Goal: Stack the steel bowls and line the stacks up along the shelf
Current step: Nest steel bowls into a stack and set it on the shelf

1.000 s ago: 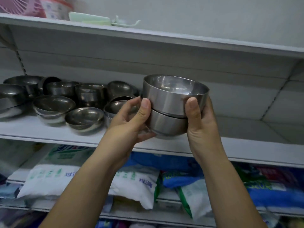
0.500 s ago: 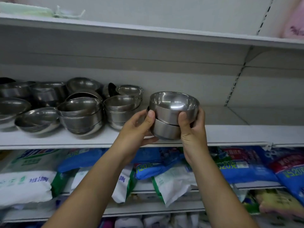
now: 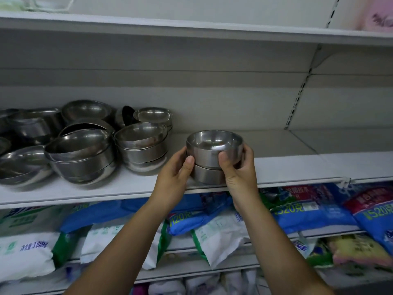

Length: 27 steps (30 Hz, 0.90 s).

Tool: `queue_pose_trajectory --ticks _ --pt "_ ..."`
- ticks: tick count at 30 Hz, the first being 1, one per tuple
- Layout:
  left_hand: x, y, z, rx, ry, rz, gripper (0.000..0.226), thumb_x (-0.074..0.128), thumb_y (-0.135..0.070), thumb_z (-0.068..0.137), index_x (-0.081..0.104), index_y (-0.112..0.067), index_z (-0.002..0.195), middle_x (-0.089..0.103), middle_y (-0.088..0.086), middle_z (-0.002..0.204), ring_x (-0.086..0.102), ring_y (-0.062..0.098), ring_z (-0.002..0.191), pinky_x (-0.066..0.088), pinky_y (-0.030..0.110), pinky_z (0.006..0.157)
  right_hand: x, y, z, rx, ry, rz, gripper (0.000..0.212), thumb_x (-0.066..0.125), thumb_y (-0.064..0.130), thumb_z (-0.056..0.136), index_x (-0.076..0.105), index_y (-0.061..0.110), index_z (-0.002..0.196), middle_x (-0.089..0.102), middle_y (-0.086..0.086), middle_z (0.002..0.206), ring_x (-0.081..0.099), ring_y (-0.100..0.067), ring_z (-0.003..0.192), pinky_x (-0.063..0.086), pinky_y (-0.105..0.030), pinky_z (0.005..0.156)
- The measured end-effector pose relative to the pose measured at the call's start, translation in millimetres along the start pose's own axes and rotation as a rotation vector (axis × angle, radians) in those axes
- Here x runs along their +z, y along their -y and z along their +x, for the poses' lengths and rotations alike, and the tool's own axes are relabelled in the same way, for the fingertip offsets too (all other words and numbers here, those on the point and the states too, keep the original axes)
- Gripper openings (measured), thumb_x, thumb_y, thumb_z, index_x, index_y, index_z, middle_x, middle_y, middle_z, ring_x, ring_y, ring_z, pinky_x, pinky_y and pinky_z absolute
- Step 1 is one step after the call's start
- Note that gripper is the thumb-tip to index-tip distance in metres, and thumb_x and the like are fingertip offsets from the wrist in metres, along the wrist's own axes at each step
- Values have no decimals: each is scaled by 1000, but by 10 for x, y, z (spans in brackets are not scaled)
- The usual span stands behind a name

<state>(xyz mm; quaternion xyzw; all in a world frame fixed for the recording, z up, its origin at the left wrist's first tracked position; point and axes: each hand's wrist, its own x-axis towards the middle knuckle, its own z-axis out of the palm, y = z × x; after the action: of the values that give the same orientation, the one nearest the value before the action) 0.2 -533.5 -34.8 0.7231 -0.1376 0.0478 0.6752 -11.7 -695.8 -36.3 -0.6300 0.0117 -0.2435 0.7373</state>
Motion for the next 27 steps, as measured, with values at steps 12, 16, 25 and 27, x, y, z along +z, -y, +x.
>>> queue_pose_trajectory --ticks 12,16,25,27 --pt "-88 152 36 49 16 -2 45 56 -30 95 51 -24 139 68 -9 130 59 9 128 45 46 112 -51 -103 15 -60 97 -157 94 74 67 70 46 19 145 64 16 128 62 4 116 49 -12 92" --pt "-99 172 54 57 18 2 61 59 -43 99 43 -15 151 59 2 145 51 20 139 40 54 115 -102 -132 102 -44 179 -148 90 77 53 71 43 19 147 63 11 133 61 3 120 48 -12 92" --pt "-34 237 -27 111 -206 211 48 62 -29 100 52 -22 146 60 -10 142 52 -2 132 43 20 110 44 -110 346 16 262 -234 93 85 48 71 34 26 145 55 21 129 55 17 111 48 -9 90" --pt "-49 234 -48 103 -198 215 48 61 -29 100 52 -21 147 59 -9 143 51 -2 133 42 16 108 72 -107 357 34 240 -242 83 86 46 73 40 26 139 57 19 127 58 10 112 49 -14 91"
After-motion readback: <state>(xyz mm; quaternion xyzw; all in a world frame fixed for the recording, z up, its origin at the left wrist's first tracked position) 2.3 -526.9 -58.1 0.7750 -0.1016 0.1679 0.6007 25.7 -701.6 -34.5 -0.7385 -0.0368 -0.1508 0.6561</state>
